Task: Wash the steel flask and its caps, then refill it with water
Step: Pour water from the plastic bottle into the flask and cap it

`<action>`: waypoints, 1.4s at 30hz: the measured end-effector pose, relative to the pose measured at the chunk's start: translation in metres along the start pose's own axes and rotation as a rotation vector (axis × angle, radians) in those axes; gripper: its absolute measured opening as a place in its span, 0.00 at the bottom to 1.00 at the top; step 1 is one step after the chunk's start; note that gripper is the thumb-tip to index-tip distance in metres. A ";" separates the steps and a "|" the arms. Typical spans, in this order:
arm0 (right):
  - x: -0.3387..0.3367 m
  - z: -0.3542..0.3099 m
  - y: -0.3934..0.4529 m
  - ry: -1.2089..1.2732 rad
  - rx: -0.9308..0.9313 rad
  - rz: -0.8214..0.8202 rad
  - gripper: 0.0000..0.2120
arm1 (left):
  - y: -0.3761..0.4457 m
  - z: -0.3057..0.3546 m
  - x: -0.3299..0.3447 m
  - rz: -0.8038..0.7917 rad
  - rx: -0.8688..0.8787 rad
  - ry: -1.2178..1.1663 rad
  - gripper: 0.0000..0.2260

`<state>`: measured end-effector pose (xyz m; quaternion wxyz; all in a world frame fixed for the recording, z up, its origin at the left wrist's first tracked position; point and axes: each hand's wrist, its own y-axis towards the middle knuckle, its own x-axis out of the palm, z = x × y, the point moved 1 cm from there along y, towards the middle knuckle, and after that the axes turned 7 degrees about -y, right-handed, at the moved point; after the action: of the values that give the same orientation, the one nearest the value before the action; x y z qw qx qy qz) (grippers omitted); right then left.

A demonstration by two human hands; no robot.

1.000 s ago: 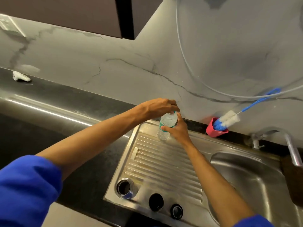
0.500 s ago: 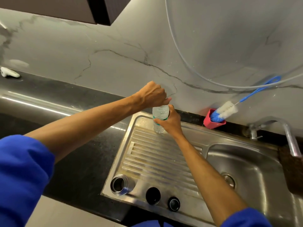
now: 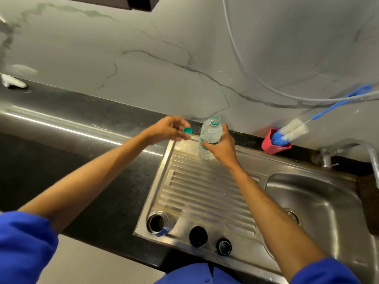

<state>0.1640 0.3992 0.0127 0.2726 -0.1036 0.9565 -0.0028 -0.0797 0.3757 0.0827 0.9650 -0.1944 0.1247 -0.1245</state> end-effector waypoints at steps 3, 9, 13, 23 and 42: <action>0.003 0.002 0.001 0.014 0.008 -0.022 0.39 | -0.023 -0.068 0.015 0.027 -0.034 0.086 0.16; 0.003 0.011 0.002 0.016 0.046 -0.018 0.40 | -0.058 -0.176 0.049 0.150 0.008 0.276 0.16; 0.004 0.013 0.005 0.012 0.051 -0.026 0.40 | -0.067 -0.212 0.052 0.193 -0.022 0.296 0.17; 0.025 0.016 0.005 0.194 0.094 -0.003 0.50 | -0.115 -0.198 0.005 0.160 0.073 0.411 0.28; -0.008 -0.014 -0.023 0.143 0.018 0.222 0.33 | -0.206 -0.168 0.130 0.145 0.081 -0.030 0.38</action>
<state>0.1681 0.3772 0.0299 0.2035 0.0056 0.9790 0.0115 -0.0458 0.0965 -0.0090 0.9803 -0.1473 0.1188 -0.0561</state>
